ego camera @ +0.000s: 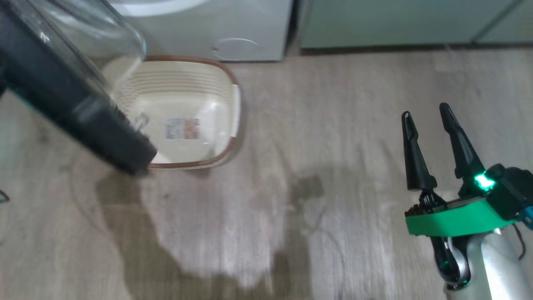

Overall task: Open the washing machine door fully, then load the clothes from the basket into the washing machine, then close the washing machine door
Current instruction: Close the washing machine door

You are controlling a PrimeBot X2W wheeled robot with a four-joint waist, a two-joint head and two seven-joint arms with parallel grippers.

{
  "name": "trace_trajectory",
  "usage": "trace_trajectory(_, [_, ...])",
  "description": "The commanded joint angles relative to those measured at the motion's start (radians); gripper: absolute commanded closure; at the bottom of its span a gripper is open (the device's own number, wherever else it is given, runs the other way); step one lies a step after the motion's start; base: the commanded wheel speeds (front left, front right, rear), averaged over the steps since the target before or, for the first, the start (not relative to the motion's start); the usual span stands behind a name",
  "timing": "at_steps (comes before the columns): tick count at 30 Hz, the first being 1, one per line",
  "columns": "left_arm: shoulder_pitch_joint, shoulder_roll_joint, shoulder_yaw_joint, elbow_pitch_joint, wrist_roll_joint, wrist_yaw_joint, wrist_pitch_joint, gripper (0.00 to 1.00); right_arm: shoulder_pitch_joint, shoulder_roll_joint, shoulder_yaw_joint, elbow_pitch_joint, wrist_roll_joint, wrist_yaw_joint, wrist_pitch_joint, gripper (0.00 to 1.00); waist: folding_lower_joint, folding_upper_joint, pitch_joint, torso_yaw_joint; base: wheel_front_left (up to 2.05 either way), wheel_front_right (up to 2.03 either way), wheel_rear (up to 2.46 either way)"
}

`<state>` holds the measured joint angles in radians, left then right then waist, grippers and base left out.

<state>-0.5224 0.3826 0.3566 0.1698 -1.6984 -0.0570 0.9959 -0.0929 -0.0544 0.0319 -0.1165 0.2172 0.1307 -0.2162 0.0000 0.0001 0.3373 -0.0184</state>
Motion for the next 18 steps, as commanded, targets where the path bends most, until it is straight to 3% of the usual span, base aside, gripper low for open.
trace_trajectory(1, [-0.059, 0.061, 0.025, -0.051, -0.004, 0.012, 0.011, 1.0, -0.025, 0.004, 0.027, -0.02, 0.016, 0.0, -0.02, 0.0, 0.0, -0.0001, 0.056, -0.084, 0.0, 0.0, 0.0])
trace_trajectory(18, [-0.324, 0.161, 0.032, -0.03, 0.032, 0.123, -0.05, 1.0, -0.062, 0.004, 0.054, -0.03, 0.118, 0.0, -0.045, 0.0, 0.0, -0.0001, 0.219, -0.316, 0.0, 0.0, 0.0])
